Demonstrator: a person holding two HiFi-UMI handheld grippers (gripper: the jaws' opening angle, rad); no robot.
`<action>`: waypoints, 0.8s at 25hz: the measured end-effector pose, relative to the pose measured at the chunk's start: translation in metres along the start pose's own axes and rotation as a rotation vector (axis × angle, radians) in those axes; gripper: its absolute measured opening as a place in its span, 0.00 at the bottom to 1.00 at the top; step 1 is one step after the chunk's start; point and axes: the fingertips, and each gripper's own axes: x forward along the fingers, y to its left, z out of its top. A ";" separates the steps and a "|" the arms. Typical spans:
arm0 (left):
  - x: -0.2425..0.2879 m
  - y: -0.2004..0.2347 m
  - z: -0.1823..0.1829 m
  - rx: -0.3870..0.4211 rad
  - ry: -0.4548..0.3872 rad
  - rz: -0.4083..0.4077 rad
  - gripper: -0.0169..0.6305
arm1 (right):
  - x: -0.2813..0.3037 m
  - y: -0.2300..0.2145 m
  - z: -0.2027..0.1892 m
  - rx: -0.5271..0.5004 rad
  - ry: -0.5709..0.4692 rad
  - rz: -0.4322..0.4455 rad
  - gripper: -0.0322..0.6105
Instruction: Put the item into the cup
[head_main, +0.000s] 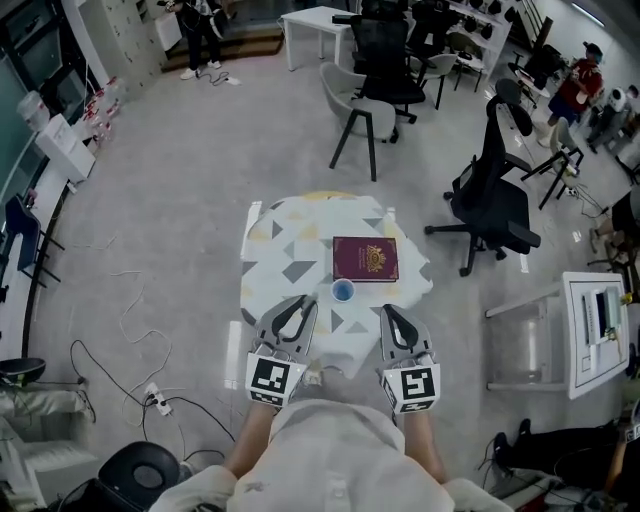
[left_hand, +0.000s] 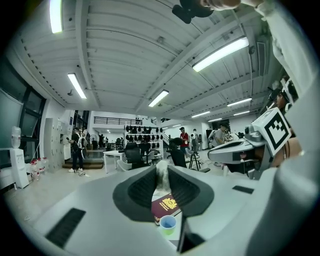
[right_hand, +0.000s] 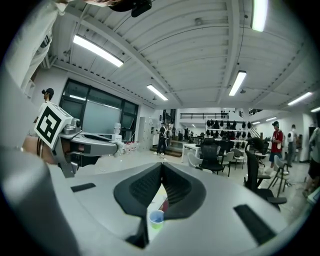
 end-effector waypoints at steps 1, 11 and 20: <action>0.003 0.004 -0.001 -0.002 -0.001 -0.009 0.14 | 0.004 0.001 0.000 0.000 0.005 -0.007 0.06; 0.023 0.035 -0.012 -0.031 -0.006 -0.097 0.14 | 0.035 0.013 0.001 -0.026 0.051 -0.068 0.06; 0.034 0.049 -0.033 -0.068 0.019 -0.129 0.14 | 0.051 0.021 -0.017 -0.026 0.112 -0.081 0.06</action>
